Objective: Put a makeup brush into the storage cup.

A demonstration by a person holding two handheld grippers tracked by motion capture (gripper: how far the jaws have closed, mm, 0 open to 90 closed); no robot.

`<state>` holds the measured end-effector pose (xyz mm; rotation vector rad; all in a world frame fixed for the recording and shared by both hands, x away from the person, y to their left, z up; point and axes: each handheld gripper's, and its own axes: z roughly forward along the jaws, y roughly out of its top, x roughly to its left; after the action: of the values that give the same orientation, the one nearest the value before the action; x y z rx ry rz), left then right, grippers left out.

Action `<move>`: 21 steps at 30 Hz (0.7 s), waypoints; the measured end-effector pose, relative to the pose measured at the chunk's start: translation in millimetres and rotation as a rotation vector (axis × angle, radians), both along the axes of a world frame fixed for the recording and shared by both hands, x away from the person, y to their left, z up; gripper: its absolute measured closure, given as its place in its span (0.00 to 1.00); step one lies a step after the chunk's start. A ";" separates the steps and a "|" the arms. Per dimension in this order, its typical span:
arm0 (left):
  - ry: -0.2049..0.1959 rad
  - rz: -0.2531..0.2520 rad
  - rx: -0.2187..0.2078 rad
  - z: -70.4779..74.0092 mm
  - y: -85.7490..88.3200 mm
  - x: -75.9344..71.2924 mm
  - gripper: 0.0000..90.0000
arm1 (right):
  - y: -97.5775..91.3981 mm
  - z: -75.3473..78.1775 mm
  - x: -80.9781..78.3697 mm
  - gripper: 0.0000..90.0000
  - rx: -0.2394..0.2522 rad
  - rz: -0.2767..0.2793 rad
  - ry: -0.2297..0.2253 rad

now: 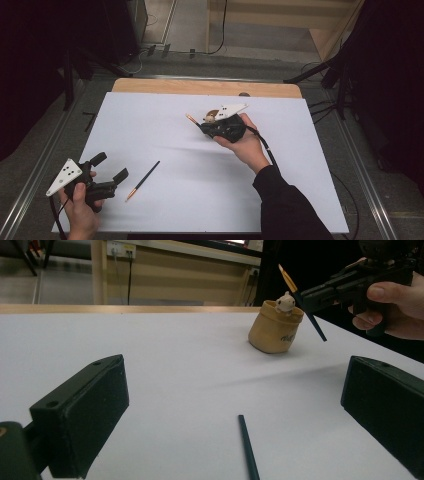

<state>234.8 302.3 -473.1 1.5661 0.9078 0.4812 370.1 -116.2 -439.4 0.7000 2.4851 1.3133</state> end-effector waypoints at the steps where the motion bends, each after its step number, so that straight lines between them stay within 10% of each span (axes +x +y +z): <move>1: 0.000 0.000 0.000 0.0 0.0 0.0 0.00 | -0.6 0.3 0.1 0.94 0.007 -0.007 -0.011; 21: 0.004 0.002 0.000 -0.6 -0.1 0.8 0.00 | -13.8 13.6 -0.5 0.94 0.170 -0.066 -0.122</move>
<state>235.6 302.2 -473.7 1.5671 0.9118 0.4799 369.6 -130.0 -425.9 0.7091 2.2555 1.5074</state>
